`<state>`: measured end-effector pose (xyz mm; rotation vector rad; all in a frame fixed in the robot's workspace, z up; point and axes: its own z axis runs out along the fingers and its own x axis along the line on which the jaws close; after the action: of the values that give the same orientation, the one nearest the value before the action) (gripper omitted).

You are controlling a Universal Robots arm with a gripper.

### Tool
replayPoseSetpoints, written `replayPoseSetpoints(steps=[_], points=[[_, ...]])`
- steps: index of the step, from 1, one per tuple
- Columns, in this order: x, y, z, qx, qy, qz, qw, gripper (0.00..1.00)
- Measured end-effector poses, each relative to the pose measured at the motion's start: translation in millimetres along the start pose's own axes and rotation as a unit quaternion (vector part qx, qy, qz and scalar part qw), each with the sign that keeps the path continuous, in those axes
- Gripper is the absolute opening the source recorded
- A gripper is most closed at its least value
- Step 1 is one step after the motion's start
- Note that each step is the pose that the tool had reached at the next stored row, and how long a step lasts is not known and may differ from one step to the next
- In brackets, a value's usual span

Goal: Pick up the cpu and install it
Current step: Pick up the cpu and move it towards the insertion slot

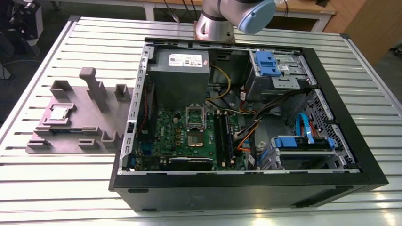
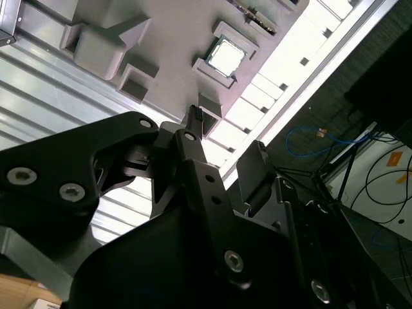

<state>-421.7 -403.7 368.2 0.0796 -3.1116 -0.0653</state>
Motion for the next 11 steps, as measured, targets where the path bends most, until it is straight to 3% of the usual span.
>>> replayPoseSetpoints(steps=[3,7,11], points=[[0.0,0.0,0.2,0.0002,0.0003,-0.007,0.99998,0.49],[0.5,-0.2,0.9,0.001,0.0015,-0.035,0.99937,0.49],[1.1,-0.4,2.2,0.0008,0.004,-0.037,0.99931,0.49]])
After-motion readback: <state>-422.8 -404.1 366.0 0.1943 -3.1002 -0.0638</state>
